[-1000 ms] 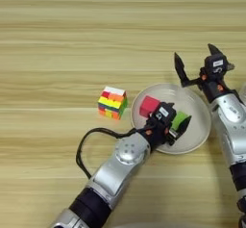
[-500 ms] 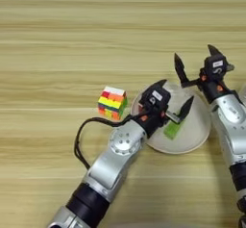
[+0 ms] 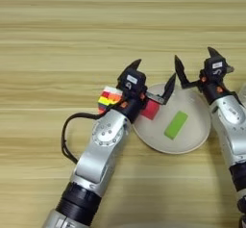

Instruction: Move the objects on the table

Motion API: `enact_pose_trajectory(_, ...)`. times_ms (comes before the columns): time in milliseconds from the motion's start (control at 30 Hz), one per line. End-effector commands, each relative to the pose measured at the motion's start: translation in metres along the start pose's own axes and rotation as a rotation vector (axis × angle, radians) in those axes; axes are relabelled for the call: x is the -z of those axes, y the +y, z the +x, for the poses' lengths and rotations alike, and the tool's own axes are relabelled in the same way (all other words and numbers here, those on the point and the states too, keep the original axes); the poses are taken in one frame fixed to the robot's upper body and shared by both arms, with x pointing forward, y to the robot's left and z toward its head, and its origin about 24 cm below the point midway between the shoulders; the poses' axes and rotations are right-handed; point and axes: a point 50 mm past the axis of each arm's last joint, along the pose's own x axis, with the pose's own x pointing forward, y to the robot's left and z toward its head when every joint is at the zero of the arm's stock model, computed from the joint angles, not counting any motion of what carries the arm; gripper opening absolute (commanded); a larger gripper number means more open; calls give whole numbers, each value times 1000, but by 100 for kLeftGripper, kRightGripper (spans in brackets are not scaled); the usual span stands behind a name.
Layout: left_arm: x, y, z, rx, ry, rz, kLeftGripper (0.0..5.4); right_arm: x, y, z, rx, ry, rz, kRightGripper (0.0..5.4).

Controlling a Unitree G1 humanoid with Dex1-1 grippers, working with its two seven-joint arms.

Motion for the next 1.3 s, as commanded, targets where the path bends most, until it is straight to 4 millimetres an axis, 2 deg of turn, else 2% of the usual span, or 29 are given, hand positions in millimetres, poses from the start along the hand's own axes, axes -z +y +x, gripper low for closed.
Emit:
enact_pose_trajectory(33,-3,19,-10,-86,-23,-12,538,0,-2,2,9,-3,1,540)
enact_pose_trajectory(267,-5,53,-30,-228,-46,12,538,1,-1,1,2,-1,-4,540)
enact_pose_trajectory(500,-12,97,-62,-430,-80,67,538,0,3,-6,-58,-9,-37,540)
enact_pose_trajectory(700,-8,119,-80,-532,-52,121,538,1,11,-13,-126,7,-46,540)
enact_pose_trajectory(967,9,126,-86,-581,-18,120,538,3,25,-23,-260,52,2,540)
enact_pose_trajectory(1300,14,129,-86,-589,-7,140,538,7,47,-34,-432,104,12,540)
